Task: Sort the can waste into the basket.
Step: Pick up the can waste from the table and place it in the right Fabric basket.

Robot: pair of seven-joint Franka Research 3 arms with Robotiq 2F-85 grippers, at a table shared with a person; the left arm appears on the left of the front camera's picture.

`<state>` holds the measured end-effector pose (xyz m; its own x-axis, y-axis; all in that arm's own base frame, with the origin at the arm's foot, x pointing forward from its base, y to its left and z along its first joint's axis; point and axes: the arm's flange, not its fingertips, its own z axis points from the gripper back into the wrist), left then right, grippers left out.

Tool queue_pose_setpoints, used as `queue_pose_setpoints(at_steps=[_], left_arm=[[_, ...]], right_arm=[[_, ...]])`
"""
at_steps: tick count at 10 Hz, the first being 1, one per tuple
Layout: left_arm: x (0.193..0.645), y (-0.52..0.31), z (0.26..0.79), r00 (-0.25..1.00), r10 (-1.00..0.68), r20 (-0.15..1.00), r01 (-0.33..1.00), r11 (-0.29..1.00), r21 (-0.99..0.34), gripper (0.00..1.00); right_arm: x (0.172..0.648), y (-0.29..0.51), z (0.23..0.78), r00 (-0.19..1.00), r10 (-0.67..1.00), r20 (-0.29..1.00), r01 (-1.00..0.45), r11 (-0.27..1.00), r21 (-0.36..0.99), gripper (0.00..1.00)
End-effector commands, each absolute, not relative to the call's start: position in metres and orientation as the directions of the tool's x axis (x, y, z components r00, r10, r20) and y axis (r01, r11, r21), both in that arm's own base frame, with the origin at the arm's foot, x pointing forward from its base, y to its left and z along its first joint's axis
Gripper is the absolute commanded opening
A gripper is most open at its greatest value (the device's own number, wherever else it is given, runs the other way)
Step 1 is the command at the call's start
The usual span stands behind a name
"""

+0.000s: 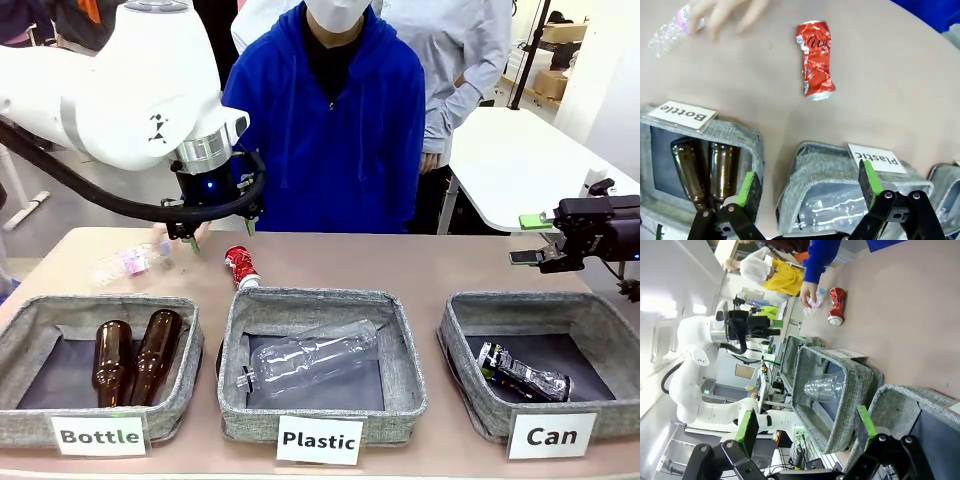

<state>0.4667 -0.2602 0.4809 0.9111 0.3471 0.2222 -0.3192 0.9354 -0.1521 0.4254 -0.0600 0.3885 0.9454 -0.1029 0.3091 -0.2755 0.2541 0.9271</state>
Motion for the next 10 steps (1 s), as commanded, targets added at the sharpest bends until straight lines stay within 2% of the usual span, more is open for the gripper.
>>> queue_pose_setpoints(at_steps=[1,2,3,4,5,6,8,9,10], left_arm=[[0.477,-0.241,0.481,0.951,0.254,0.177,-0.219,0.956,-0.194,1.00],[0.459,-0.196,0.500,0.964,0.215,0.159,-0.155,0.933,-0.325,1.00],[0.430,-0.134,0.530,0.976,0.121,0.179,-0.023,0.882,-0.471,1.00],[0.406,-0.080,0.557,0.978,0.069,0.195,0.053,0.827,-0.559,1.00],[0.390,-0.036,0.581,0.976,0.052,0.211,0.088,0.794,-0.601,1.00],[0.376,-0.002,0.597,0.975,0.108,0.197,0.039,0.781,-0.623,1.00],[0.360,0.054,0.611,0.971,0.175,0.164,-0.049,0.814,-0.579,1.00],[0.346,0.081,0.616,0.973,0.127,0.191,0.005,0.821,-0.571,1.00],[0.333,0.112,0.607,0.968,0.153,0.199,-0.003,0.799,-0.601,1.00]], right_arm=[[0.427,-0.060,0.391,0.942,-0.114,0.314,-0.280,0.246,0.928,1.00],[0.427,-0.060,0.391,0.942,-0.114,0.314,-0.280,0.246,0.928,1.00],[0.427,-0.060,0.391,0.942,-0.114,0.314,-0.280,0.246,0.928,1.00],[0.427,-0.060,0.391,0.942,-0.114,0.314,-0.280,0.246,0.928,1.00],[0.427,-0.060,0.391,0.942,-0.114,0.314,-0.280,0.246,0.928,1.00],[0.427,-0.060,0.391,0.942,-0.114,0.314,-0.280,0.246,0.928,1.00],[0.427,-0.060,0.391,0.942,-0.114,0.314,-0.280,0.246,0.928,1.00],[0.427,-0.060,0.391,0.942,-0.114,0.314,-0.280,0.246,0.928,1.00],[0.427,-0.060,0.391,0.942,-0.114,0.314,-0.280,0.246,0.928,1.00]])
